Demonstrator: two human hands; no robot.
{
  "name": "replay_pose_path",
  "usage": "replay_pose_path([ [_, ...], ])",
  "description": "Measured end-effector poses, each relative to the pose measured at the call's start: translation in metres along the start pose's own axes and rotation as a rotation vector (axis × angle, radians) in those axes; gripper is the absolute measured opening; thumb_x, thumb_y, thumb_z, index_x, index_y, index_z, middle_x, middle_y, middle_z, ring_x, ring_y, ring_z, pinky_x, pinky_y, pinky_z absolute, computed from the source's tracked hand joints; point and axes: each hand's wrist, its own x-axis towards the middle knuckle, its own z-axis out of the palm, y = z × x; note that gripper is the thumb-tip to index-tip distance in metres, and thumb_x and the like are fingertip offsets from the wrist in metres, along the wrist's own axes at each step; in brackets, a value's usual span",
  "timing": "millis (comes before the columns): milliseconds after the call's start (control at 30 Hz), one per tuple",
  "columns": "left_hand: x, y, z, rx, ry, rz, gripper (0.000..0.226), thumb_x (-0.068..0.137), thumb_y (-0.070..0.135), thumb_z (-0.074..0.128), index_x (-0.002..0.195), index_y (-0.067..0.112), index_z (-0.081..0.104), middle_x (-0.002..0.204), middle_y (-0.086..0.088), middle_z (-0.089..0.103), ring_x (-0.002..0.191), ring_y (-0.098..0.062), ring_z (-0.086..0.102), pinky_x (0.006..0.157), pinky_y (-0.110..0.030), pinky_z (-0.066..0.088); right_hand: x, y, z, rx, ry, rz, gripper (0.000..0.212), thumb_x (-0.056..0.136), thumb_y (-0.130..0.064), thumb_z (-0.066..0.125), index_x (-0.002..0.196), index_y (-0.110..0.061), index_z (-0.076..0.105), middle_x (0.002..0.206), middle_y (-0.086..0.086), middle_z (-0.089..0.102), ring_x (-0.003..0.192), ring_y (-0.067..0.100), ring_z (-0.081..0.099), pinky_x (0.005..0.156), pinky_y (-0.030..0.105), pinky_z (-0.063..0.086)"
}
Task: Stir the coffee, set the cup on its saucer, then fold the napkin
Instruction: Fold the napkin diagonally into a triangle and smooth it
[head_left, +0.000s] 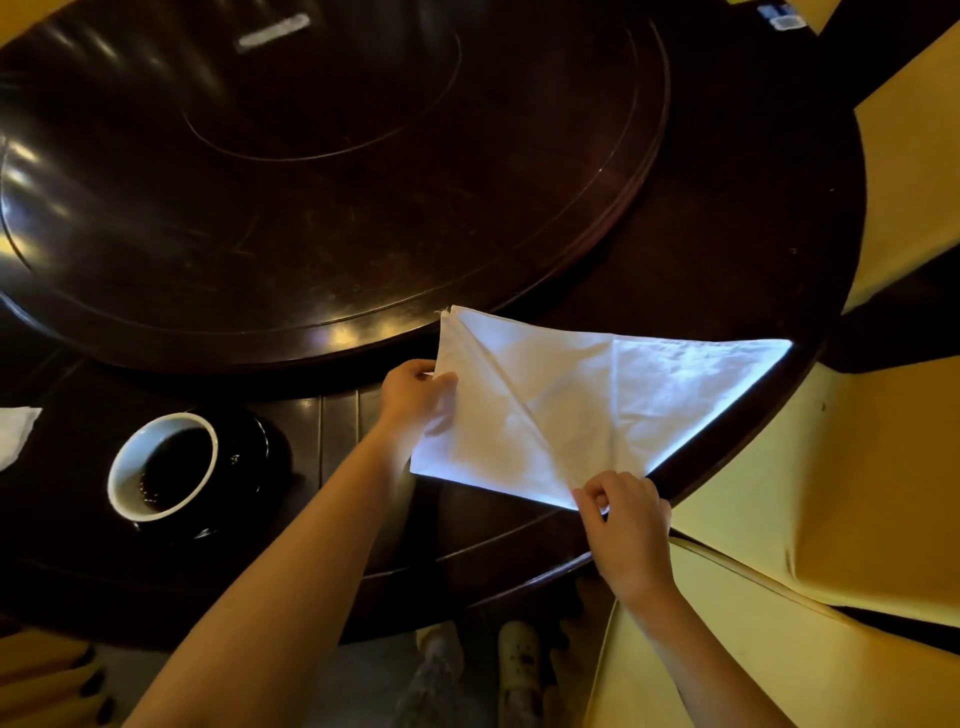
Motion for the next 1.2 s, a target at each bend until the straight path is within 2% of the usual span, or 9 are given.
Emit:
replay_pose_path([
  [167, -0.024, -0.014, -0.020, -0.105, -0.099, -0.087, 0.007, 0.084, 0.014, 0.063, 0.081, 0.008, 0.064, 0.083, -0.013, 0.065, 0.076, -0.029, 0.063, 0.079, -0.041, 0.052, 0.003, 0.012, -0.022, 0.012, -0.191, -0.004, 0.020, 0.087, -0.032, 0.061, 0.072, -0.019, 0.060, 0.077, -0.001, 0.066, 0.082, 0.023, 0.060, 0.072, 0.030, 0.033],
  [300, -0.068, -0.064, -0.028, -0.127, -0.043, -0.171, 0.008, 0.084, 0.012, 0.065, 0.078, 0.007, 0.063, 0.078, -0.011, 0.062, 0.076, -0.025, 0.060, 0.063, -0.029, 0.045, -0.004, 0.023, -0.036, -0.161, -0.280, -0.001, 0.024, 0.088, -0.036, 0.056, 0.077, -0.016, 0.064, 0.084, 0.001, 0.065, 0.086, 0.022, 0.056, 0.075, 0.031, 0.034],
  [467, -0.110, -0.100, -0.024, -0.253, 0.022, -0.246, 0.006, 0.087, 0.009, 0.061, 0.085, 0.004, 0.063, 0.080, -0.010, 0.065, 0.074, -0.023, 0.065, 0.059, -0.031, 0.056, -0.013, 0.026, -0.031, -0.128, -0.147, -0.029, 0.018, 0.084, -0.023, 0.063, 0.070, -0.022, 0.053, 0.078, -0.004, 0.047, 0.081, 0.018, 0.039, 0.077, 0.031, 0.027],
  [567, -0.111, -0.096, -0.023, -0.121, 0.277, -0.072, 0.020, 0.086, 0.009, 0.060, 0.104, 0.006, 0.054, 0.091, -0.005, 0.058, 0.083, -0.019, 0.060, 0.071, -0.031, 0.053, -0.018, 0.019, -0.021, -0.196, 0.003, -0.063, 0.003, 0.078, -0.013, 0.063, 0.080, -0.014, 0.060, 0.087, 0.004, 0.054, 0.088, 0.029, 0.048, 0.077, 0.039, 0.035],
  [633, -0.116, -0.093, -0.020, 0.109, 0.424, 0.252, 0.027, 0.088, 0.009, 0.054, 0.115, 0.008, 0.051, 0.106, -0.007, 0.055, 0.092, -0.017, 0.056, 0.078, -0.025, 0.045, -0.024, 0.003, -0.006, -0.227, 0.100, -0.136, 0.017, 0.079, -0.014, 0.055, 0.094, -0.011, 0.063, 0.098, 0.010, 0.061, 0.094, 0.035, 0.055, 0.081, 0.042, 0.041],
  [733, -0.109, -0.106, 0.000, 0.609, 0.165, 0.657, 0.043, 0.094, 0.028, 0.035, 0.132, 0.011, 0.046, 0.140, -0.011, 0.046, 0.130, -0.029, 0.042, 0.108, -0.040, 0.031, -0.044, -0.032, 0.031, -0.198, -0.067, -0.425, 0.046, 0.087, -0.022, 0.036, 0.129, -0.009, 0.049, 0.134, 0.013, 0.054, 0.124, 0.034, 0.050, 0.108, 0.039, 0.025],
  [833, -0.088, -0.129, 0.010, 0.891, 0.038, 0.677, 0.059, 0.098, 0.047, 0.008, 0.144, 0.014, 0.025, 0.151, -0.005, 0.018, 0.141, -0.027, 0.016, 0.118, -0.043, 0.001, -0.056, -0.040, 0.063, -0.436, -0.269, -0.595, 0.061, 0.095, -0.039, 0.036, 0.146, -0.009, 0.019, 0.155, 0.012, 0.022, 0.143, 0.028, 0.014, 0.119, 0.045, 0.013],
  [967, -0.080, -0.133, 0.007, 0.953, 0.069, 0.695, 0.059, 0.098, 0.045, 0.009, 0.141, 0.012, 0.033, 0.149, -0.008, 0.031, 0.141, -0.025, 0.018, 0.114, -0.041, 0.004, -0.037, -0.007, 0.046, -0.445, -0.192, -0.562, 0.058, 0.096, -0.047, 0.018, 0.147, -0.018, 0.022, 0.155, 0.004, 0.021, 0.144, 0.022, 0.017, 0.113, 0.041, 0.013],
  [1200, -0.081, -0.133, 0.008, 0.935, 0.097, 0.702, 0.060, 0.097, 0.044, 0.011, 0.143, 0.012, 0.032, 0.151, -0.004, 0.025, 0.142, -0.019, 0.013, 0.115, -0.045, 0.009, 0.009, 0.063, -0.015, -0.471, -0.132, -0.290, 0.060, 0.094, -0.047, 0.005, 0.147, -0.027, -0.012, 0.158, -0.006, -0.009, 0.145, 0.013, -0.009, 0.119, 0.044, 0.000],
])
